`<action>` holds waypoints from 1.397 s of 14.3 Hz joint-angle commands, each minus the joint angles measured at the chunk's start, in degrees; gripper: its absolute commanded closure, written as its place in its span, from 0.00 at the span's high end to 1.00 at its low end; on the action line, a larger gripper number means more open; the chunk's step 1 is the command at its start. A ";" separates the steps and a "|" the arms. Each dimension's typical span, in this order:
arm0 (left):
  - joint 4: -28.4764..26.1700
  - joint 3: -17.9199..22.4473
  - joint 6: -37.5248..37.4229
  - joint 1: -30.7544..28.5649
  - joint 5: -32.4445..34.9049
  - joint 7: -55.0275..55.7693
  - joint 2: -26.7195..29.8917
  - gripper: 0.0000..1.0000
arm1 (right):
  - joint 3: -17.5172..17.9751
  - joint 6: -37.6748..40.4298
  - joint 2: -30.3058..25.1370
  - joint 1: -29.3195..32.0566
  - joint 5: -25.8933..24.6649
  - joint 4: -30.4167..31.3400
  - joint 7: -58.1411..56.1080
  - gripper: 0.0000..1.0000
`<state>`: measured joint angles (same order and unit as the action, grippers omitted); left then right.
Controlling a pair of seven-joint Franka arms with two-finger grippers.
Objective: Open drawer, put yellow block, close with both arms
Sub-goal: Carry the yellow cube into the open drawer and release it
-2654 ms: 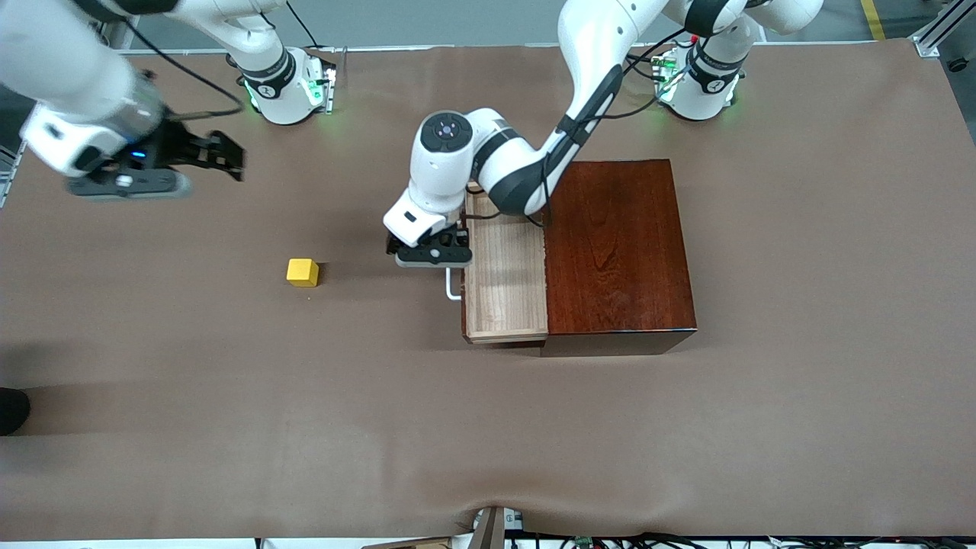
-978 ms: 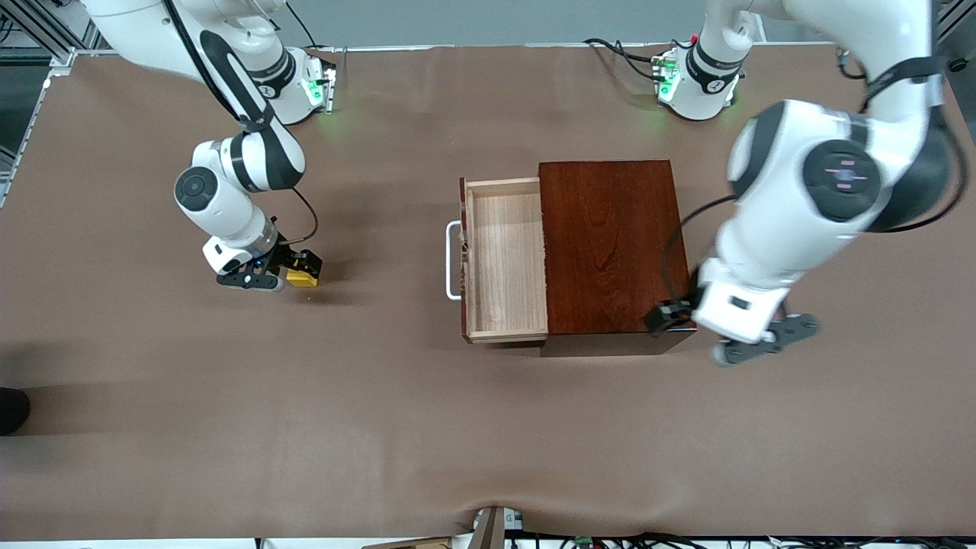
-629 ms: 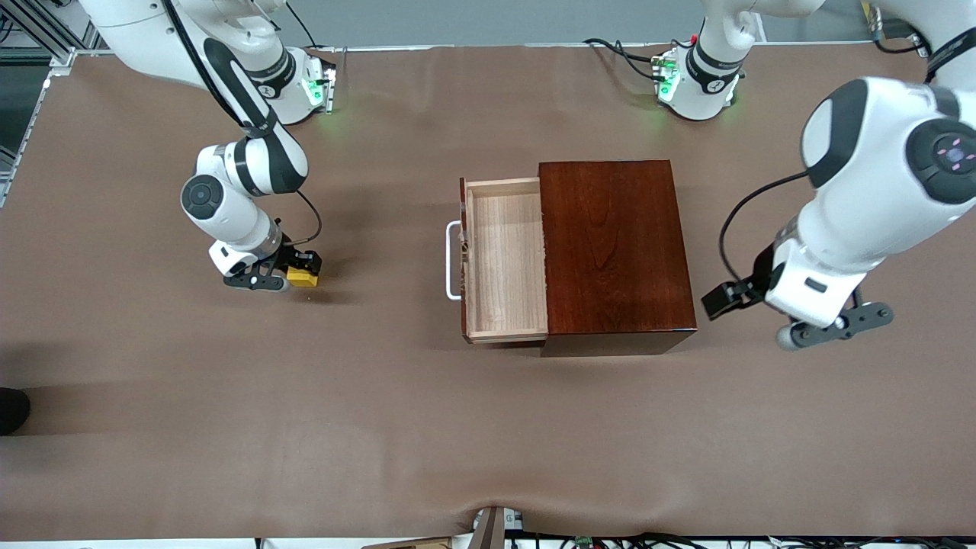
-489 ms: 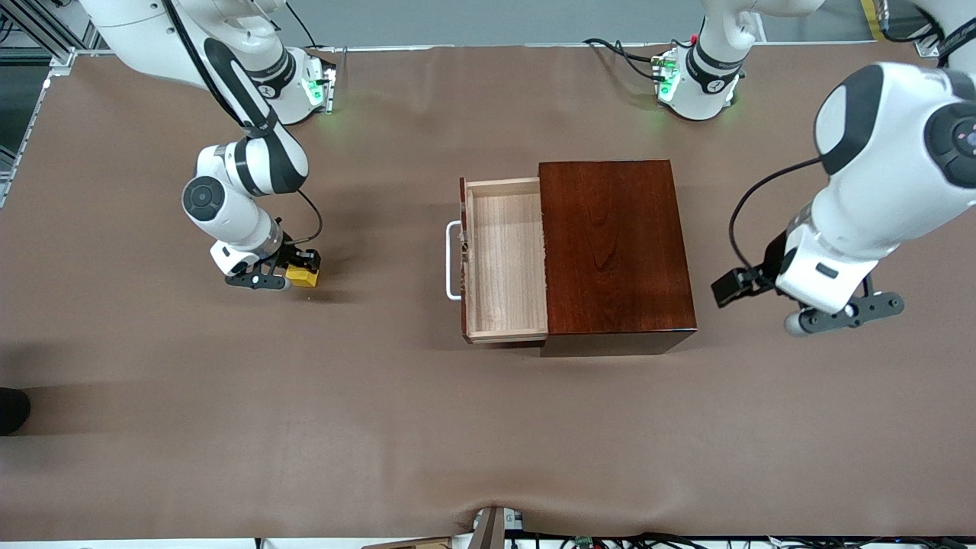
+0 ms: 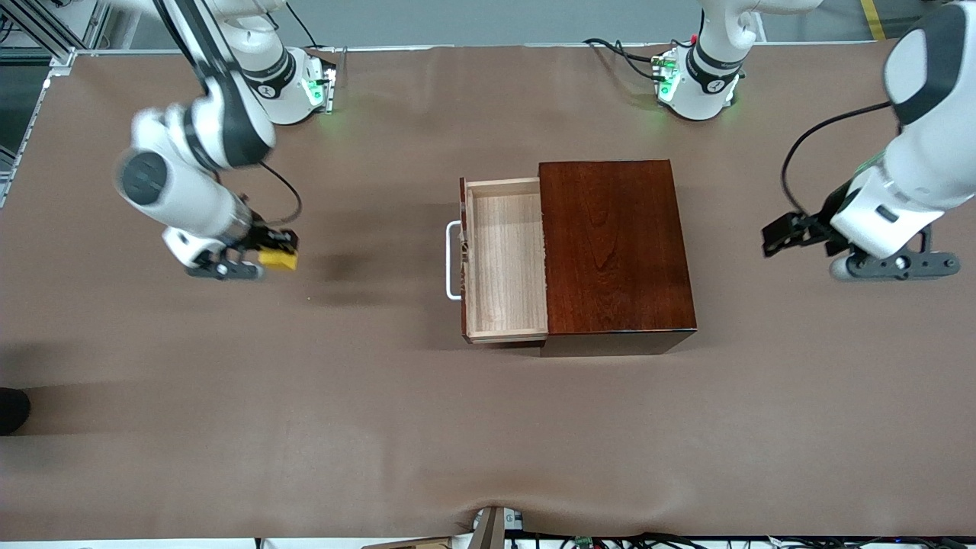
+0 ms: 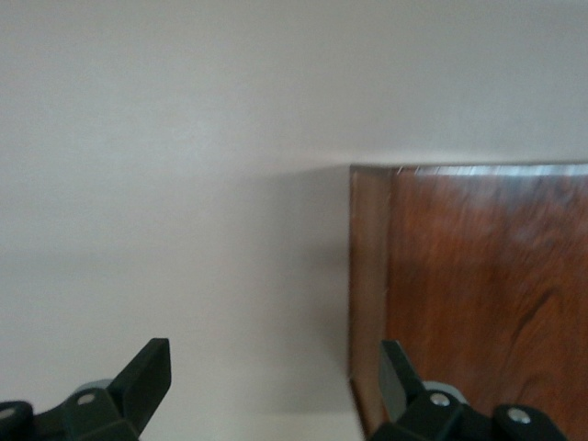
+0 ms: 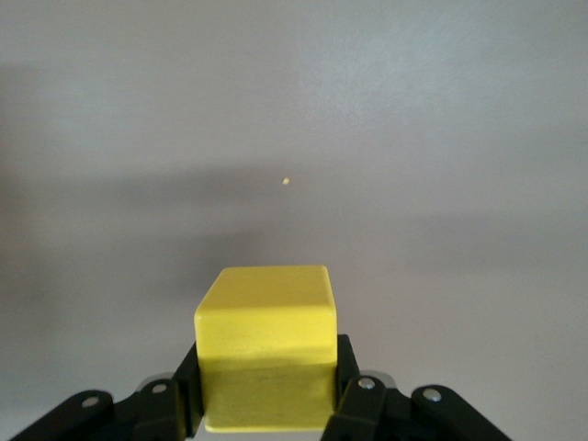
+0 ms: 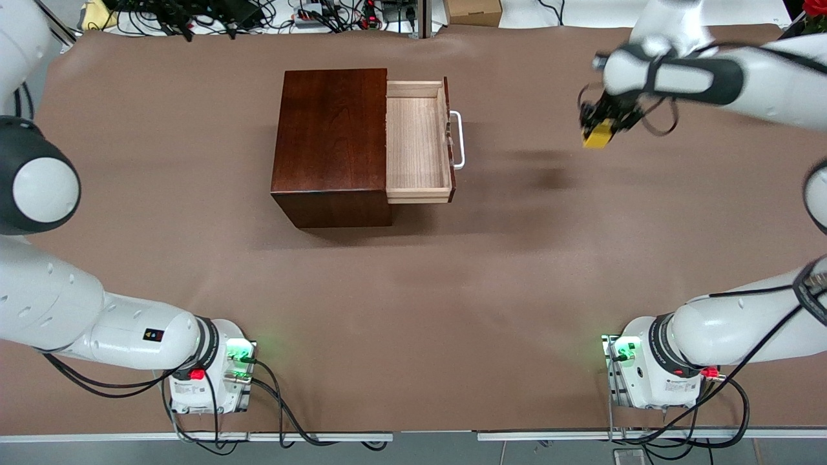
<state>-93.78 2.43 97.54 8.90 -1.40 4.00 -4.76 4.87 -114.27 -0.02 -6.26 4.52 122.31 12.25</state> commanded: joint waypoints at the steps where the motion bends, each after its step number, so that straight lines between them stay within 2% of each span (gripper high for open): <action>1: -1.58 -0.59 -2.26 -0.46 2.89 -5.57 2.56 1.00 | 0.76 17.46 -1.13 -0.41 0.40 -14.76 0.93 0.00; 3: -1.32 -0.50 -2.80 -0.55 3.16 -5.76 3.27 1.00 | 0.93 21.45 -0.86 -5.57 0.93 -21.20 8.10 0.00; 5: -1.23 -0.50 -3.85 -1.25 3.77 -5.76 3.71 1.00 | 0.93 21.38 1.41 -12.59 1.19 -26.48 18.02 0.00; 8: -1.14 -0.85 -4.03 -1.16 4.04 -5.24 3.97 1.00 | 0.85 21.37 12.54 -23.59 2.86 -40.16 33.67 0.00; 12: -1.23 -1.99 -5.26 -1.07 3.86 -4.79 4.06 1.00 | 0.76 19.80 27.58 -32.56 2.69 -56.79 46.88 0.00; 13: -1.23 -1.99 -5.35 -1.25 3.77 -4.79 4.06 1.00 | 0.58 18.05 30.49 -33.98 2.52 -59.00 48.90 0.00; 16: -1.23 -1.56 -5.26 -1.69 3.68 -5.23 3.89 1.00 | 0.41 9.53 35.60 -34.95 2.08 -59.46 48.93 0.00; 20: -1.31 -1.82 -5.26 -2.04 3.68 -5.41 3.97 1.00 | 0.32 1.88 40.17 -34.96 -2.14 -59.11 45.59 0.00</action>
<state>-94.18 1.19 92.80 7.35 1.47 -0.59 -2.08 5.64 -110.92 37.46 -40.86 4.24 66.18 58.98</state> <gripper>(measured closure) 0.000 0.441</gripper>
